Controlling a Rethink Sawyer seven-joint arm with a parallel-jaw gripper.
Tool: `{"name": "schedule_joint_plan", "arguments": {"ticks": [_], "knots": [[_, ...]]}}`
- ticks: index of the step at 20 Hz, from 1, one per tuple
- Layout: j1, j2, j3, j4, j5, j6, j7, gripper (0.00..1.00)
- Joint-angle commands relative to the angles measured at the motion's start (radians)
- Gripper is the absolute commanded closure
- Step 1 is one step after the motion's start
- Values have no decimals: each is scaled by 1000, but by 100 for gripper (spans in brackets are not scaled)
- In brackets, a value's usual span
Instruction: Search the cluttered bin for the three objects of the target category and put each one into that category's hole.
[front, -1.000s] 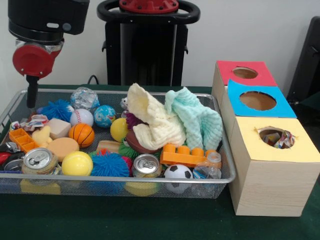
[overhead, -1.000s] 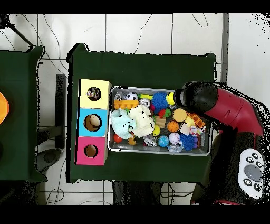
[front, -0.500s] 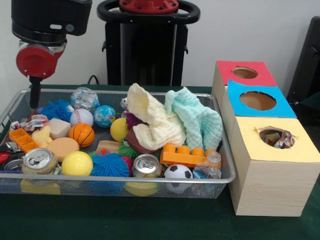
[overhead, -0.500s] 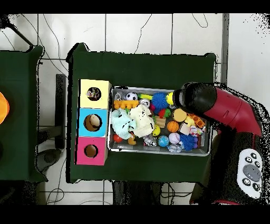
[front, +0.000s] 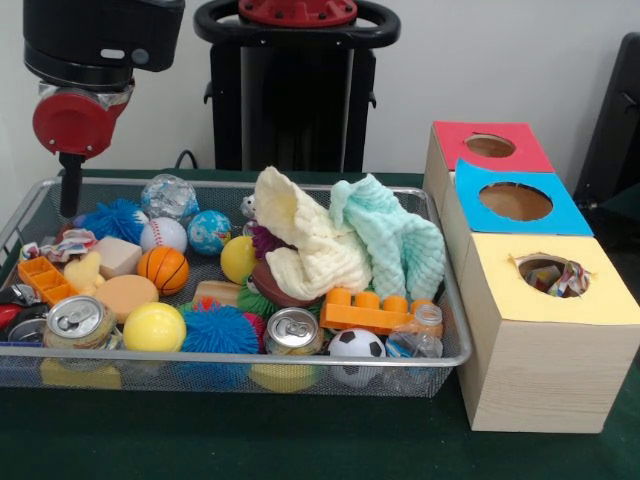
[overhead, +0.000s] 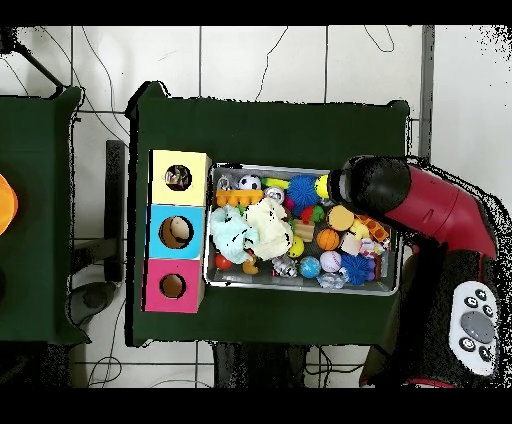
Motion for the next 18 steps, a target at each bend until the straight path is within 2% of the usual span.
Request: {"name": "schedule_joint_plan", "arguments": {"ticks": [1, 18], "knots": [[3, 20, 97, 101, -37, -34, -57, 100], [6, 19, 91, 97, -69, -40, -96, 100]]}}
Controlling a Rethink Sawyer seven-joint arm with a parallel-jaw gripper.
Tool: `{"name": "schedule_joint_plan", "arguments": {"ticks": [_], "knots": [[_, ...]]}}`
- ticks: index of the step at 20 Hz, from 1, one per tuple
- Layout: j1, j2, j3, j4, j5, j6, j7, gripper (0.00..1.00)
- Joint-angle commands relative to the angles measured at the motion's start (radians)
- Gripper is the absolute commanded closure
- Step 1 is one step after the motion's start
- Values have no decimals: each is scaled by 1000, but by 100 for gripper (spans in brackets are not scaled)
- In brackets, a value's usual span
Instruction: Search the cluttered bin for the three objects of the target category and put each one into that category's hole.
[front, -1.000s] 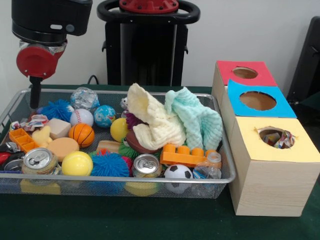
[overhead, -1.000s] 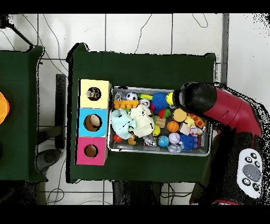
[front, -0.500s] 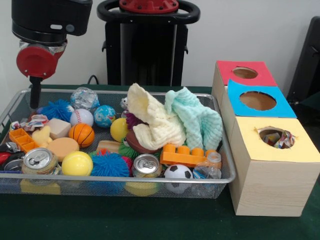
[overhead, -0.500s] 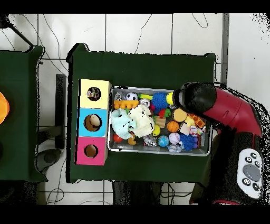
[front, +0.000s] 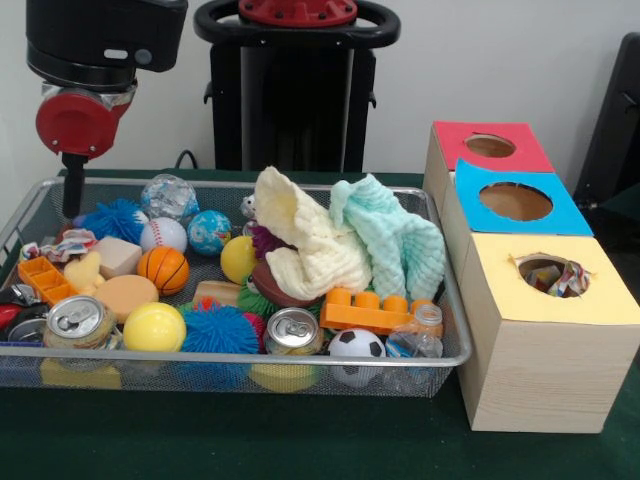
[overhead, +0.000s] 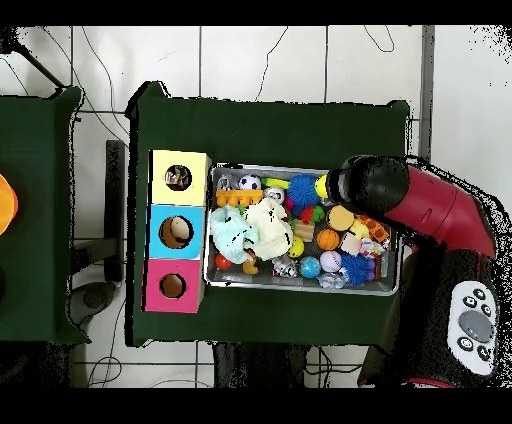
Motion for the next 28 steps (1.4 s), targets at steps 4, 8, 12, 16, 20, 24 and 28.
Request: {"name": "schedule_joint_plan", "arguments": {"ticks": [4, 8, 12, 16, 20, 24, 28], "knots": [[-3, 17, 96, 101, -68, -36, -105, 100], [-5, 15, 98, 105, -68, -39, -109, 100], [-4, 16, 95, 103, -72, -39, -111, 100], [-2, 15, 88, 103, -66, -47, -91, 100], [-4, 17, 91, 108, -57, -40, -82, 100], [-4, 17, 91, 112, -50, -33, -75, 100], [-5, 18, 90, 107, -50, -27, -77, 100]]}}
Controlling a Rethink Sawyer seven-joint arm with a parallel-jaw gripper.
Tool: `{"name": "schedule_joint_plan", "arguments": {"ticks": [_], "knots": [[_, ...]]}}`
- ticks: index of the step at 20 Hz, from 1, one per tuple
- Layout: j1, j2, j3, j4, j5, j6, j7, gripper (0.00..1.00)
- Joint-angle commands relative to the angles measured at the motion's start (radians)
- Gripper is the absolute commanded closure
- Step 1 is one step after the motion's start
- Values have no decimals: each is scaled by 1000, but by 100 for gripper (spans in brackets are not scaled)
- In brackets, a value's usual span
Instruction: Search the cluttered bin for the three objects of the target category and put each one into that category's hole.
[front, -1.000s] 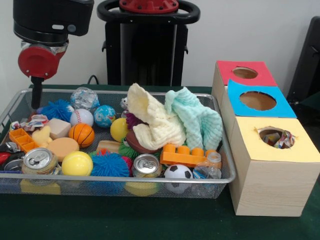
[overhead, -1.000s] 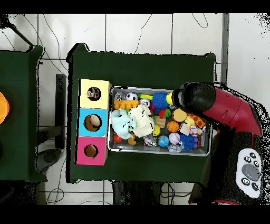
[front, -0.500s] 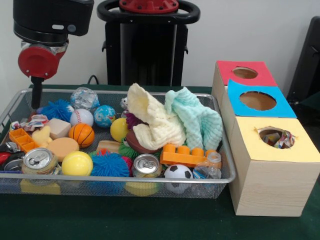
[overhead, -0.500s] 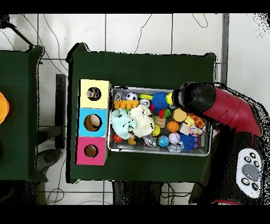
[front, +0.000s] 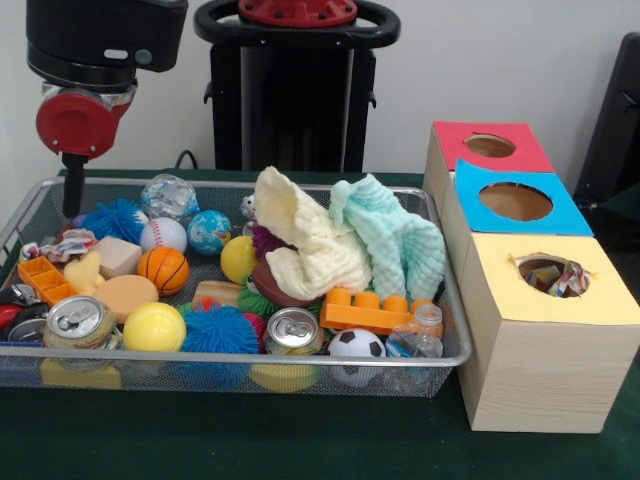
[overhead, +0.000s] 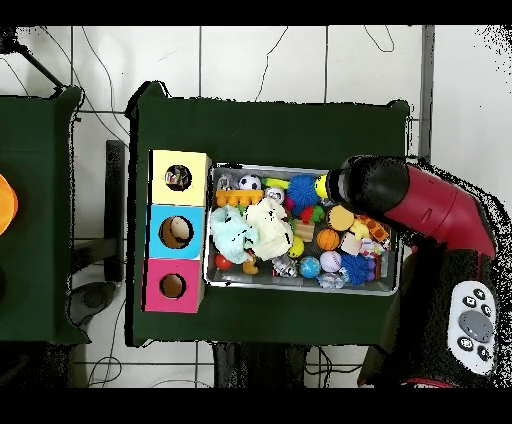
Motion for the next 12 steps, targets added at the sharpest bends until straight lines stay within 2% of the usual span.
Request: {"name": "schedule_joint_plan", "arguments": {"ticks": [1, 12], "knots": [[-4, 18, 90, 105, -51, -27, -76, 100], [2, 21, 84, 99, -54, -27, -71, 100]]}}
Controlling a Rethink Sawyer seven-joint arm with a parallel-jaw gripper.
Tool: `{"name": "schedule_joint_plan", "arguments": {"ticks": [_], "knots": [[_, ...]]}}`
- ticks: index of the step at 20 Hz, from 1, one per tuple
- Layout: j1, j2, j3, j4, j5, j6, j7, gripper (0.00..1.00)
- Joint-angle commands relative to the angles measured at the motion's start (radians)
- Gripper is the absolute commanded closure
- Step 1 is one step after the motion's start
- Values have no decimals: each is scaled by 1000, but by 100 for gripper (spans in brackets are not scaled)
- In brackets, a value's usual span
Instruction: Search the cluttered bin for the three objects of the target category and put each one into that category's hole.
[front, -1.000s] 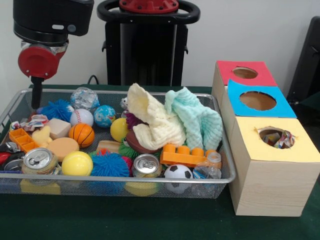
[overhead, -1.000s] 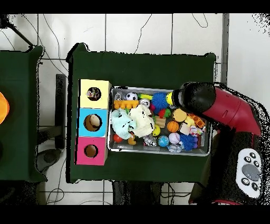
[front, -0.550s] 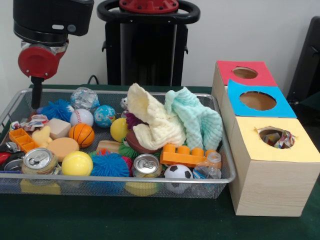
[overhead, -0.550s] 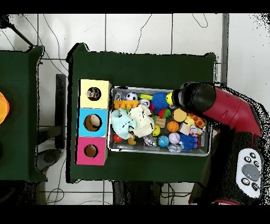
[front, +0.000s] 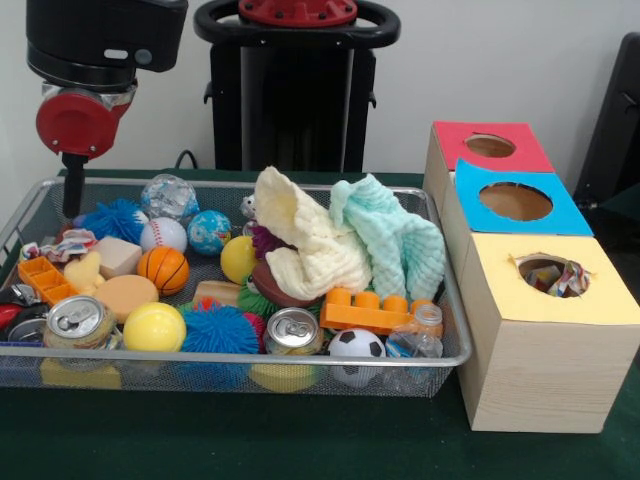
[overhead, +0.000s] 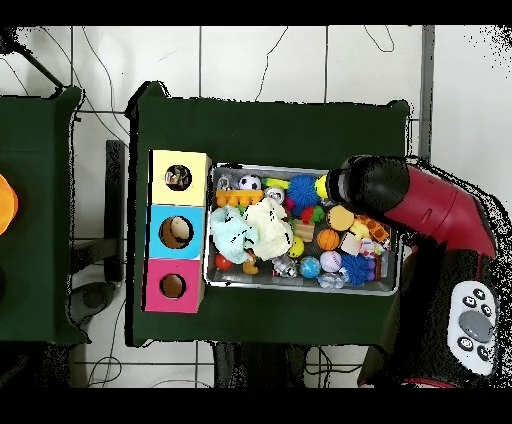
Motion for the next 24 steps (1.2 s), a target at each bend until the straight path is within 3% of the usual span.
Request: {"name": "schedule_joint_plan", "arguments": {"ticks": [1, 24], "knots": [[4, 23, 82, 96, -55, -27, -68, 100], [10, 48, 91, 82, -46, -10, -63, 100]]}}
